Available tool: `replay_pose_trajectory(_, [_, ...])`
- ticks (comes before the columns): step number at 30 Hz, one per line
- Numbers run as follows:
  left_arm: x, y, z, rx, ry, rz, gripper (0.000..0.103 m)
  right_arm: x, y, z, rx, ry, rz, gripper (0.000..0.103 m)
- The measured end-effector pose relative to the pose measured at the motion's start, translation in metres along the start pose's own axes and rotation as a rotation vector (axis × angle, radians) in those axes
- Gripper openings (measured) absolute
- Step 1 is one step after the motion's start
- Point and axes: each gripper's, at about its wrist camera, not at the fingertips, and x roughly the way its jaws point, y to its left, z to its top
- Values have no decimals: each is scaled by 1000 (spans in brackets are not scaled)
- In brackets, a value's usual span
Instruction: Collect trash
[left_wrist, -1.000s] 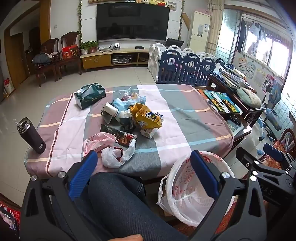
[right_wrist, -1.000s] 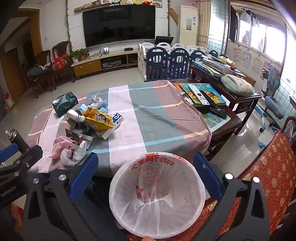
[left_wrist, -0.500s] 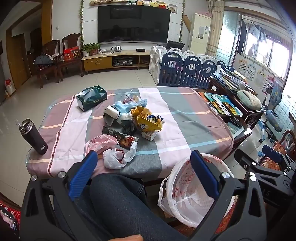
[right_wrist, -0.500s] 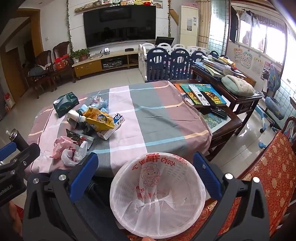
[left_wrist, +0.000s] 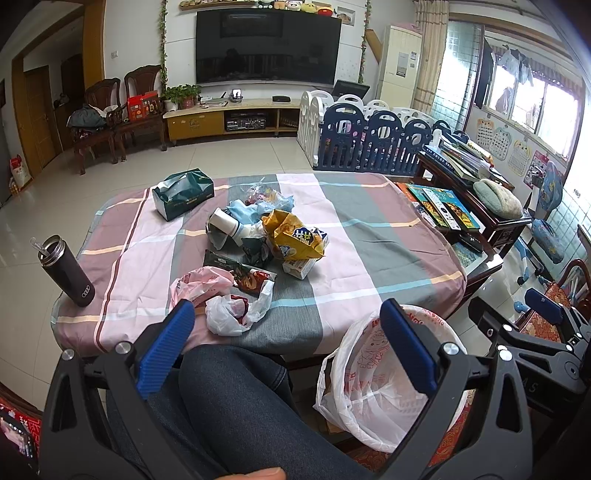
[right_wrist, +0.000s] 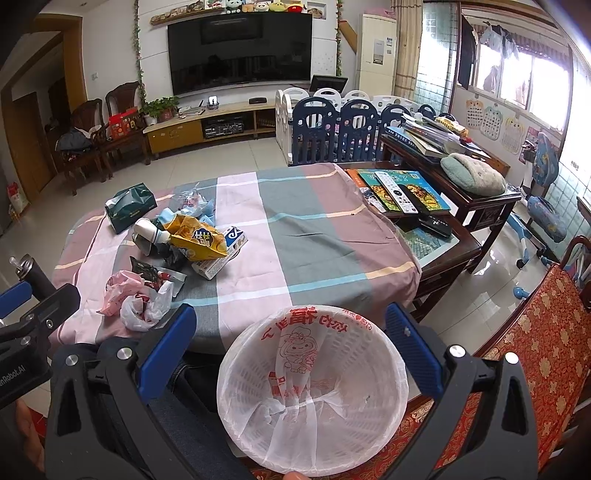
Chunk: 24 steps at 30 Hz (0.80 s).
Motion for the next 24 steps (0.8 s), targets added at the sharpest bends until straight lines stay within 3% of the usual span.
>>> replay_pose_trajectory(24, [8,5,-6,-18,20,2,100,-1,-6,-1,-6,-4,-5,100])
